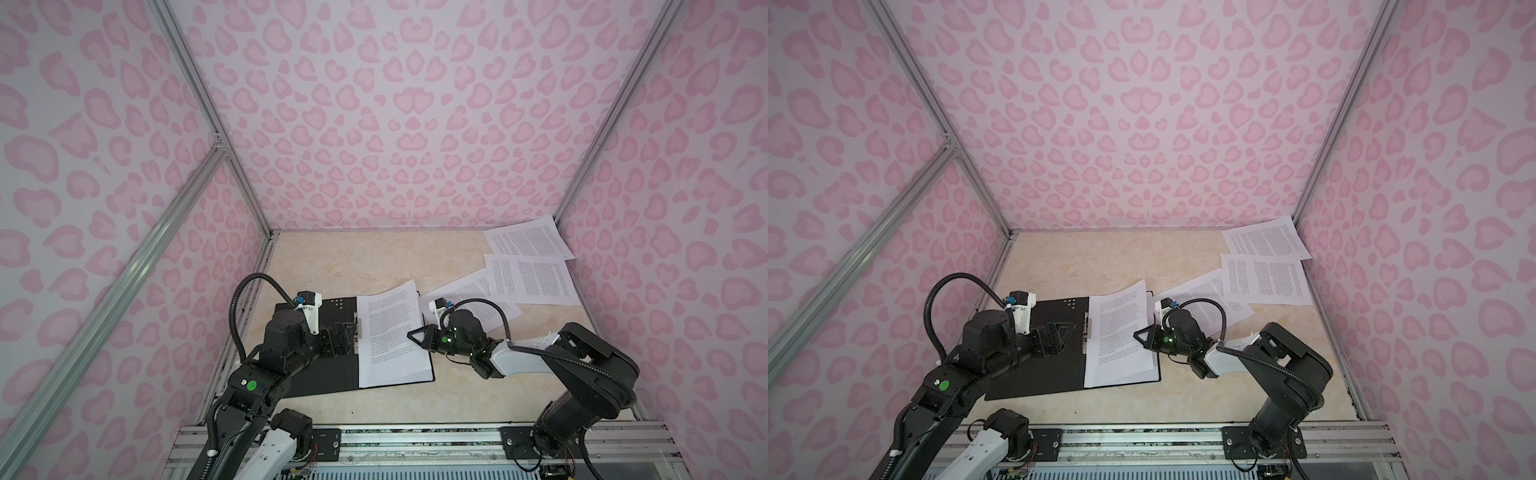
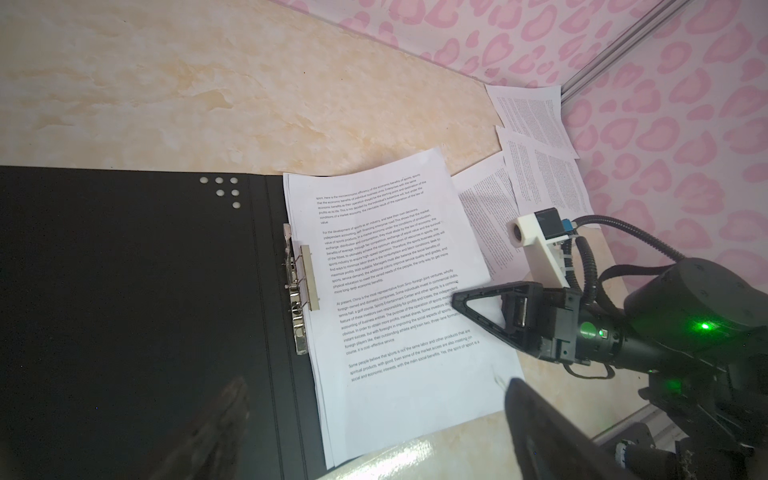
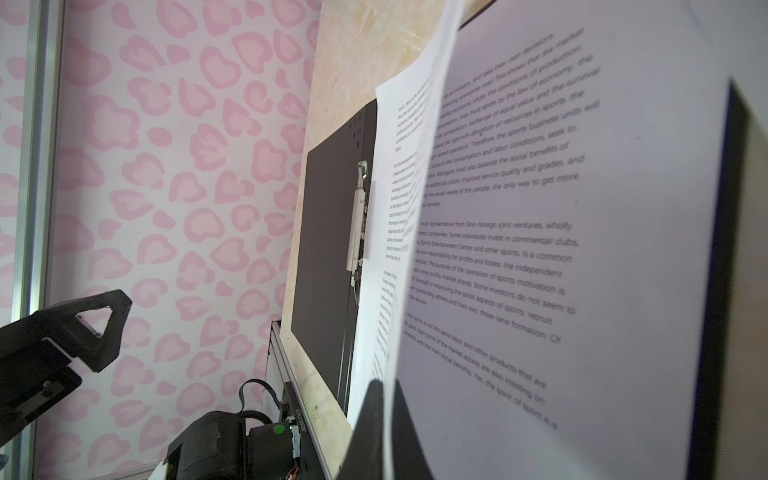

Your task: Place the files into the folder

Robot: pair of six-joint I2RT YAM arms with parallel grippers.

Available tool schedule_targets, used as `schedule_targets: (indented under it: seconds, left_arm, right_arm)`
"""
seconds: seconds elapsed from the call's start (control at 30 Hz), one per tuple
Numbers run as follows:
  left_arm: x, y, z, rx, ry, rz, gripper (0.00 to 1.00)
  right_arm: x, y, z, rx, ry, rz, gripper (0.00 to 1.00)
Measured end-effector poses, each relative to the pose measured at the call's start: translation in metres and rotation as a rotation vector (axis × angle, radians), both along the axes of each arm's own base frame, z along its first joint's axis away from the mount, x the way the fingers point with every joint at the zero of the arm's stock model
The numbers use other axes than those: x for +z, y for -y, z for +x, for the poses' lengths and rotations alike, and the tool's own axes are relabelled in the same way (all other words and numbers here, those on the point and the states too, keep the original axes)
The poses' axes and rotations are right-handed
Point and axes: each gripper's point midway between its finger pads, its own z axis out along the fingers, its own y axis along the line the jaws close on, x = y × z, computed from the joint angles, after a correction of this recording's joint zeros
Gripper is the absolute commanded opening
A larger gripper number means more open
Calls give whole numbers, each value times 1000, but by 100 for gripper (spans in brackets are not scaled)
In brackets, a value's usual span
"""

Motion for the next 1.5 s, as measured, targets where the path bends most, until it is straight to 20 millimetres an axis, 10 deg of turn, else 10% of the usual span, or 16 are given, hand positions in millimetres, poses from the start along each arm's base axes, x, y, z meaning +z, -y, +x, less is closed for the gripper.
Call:
schedule_targets:
  seconds: [1.23,1.5]
  left_arm:
    - [-1,0,0,0,-1,0,97]
    - [-1,0,0,0,-1,0,97]
  right_arm:
    - [-12,-3,-1,-35,-60,42,0]
    - [-15,-3,-3,-36,-69,48,22]
